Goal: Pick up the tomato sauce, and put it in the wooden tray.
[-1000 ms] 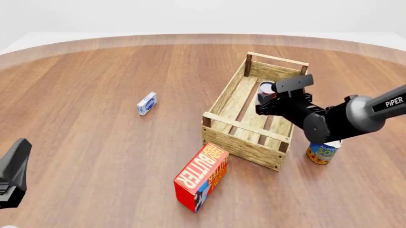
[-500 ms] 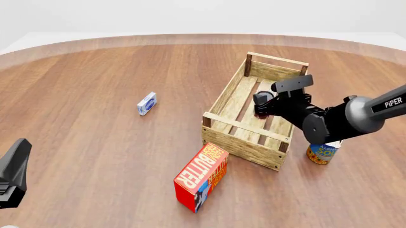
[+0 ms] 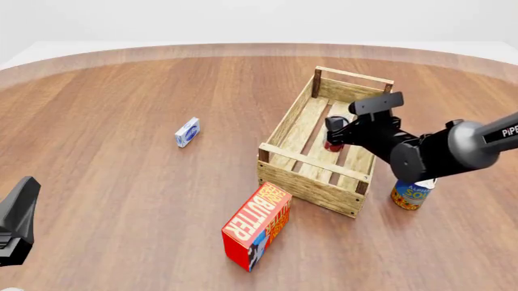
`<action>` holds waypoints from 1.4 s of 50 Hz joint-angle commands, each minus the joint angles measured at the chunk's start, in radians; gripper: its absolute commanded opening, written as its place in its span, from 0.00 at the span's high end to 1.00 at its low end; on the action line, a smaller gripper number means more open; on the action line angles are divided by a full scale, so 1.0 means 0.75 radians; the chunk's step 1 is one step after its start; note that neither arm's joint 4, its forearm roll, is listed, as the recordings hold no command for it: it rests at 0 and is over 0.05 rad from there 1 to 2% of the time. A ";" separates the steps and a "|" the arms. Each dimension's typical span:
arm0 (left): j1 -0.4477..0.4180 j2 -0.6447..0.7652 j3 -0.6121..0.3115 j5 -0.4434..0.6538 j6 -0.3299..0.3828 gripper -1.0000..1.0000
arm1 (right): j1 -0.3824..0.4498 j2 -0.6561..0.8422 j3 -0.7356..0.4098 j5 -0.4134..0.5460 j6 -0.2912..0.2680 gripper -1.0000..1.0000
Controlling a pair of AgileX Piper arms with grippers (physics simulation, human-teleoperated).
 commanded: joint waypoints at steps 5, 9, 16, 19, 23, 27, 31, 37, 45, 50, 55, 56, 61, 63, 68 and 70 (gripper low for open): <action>0.000 0.000 0.000 0.000 0.000 0.00 | -0.005 -0.067 0.038 0.014 -0.010 0.00; 0.000 0.000 0.000 0.000 0.000 0.00 | -0.012 -0.094 0.058 0.014 -0.014 0.00; 0.000 0.000 0.000 0.000 0.000 0.00 | -0.014 -0.138 0.080 0.022 -0.023 0.00; 0.000 0.000 0.000 0.000 0.000 0.00 | -0.014 -0.151 0.087 0.023 -0.024 0.00; 0.000 0.000 0.000 0.000 0.000 0.00 | -0.014 -0.177 0.106 0.023 -0.029 0.00; 0.000 0.000 0.000 0.000 0.000 0.00 | -0.016 -0.207 0.116 0.035 -0.032 0.00; 0.000 0.000 0.000 0.000 0.000 0.00 | -0.021 -0.249 0.140 0.044 -0.038 0.00; 0.000 0.000 0.000 0.000 0.000 0.00 | -0.028 -0.285 0.170 0.046 -0.040 0.00; 0.000 0.000 0.000 0.000 0.000 0.00 | -0.031 -0.341 0.212 0.051 -0.044 0.00; 0.000 0.000 0.000 0.000 0.000 0.00 | -0.031 -0.369 0.237 0.051 -0.042 0.00; 0.000 0.000 0.000 0.000 0.000 0.00 | -0.031 -0.401 0.258 0.056 -0.042 0.00; 0.000 0.000 0.000 0.000 0.000 0.00 | -0.031 -0.406 0.261 0.057 -0.039 0.00; 0.000 0.000 0.000 0.000 0.000 0.00 | -0.026 -0.433 0.280 0.068 -0.040 0.00; 0.000 0.000 0.000 0.000 0.000 0.00 | -0.024 -0.443 0.287 0.070 -0.039 0.00; 0.000 0.000 0.000 0.000 0.000 0.00 | -0.020 -0.472 0.307 0.077 -0.040 0.00; 0.000 0.000 0.000 0.000 0.000 0.00 | -0.016 -0.487 0.314 0.084 -0.039 0.00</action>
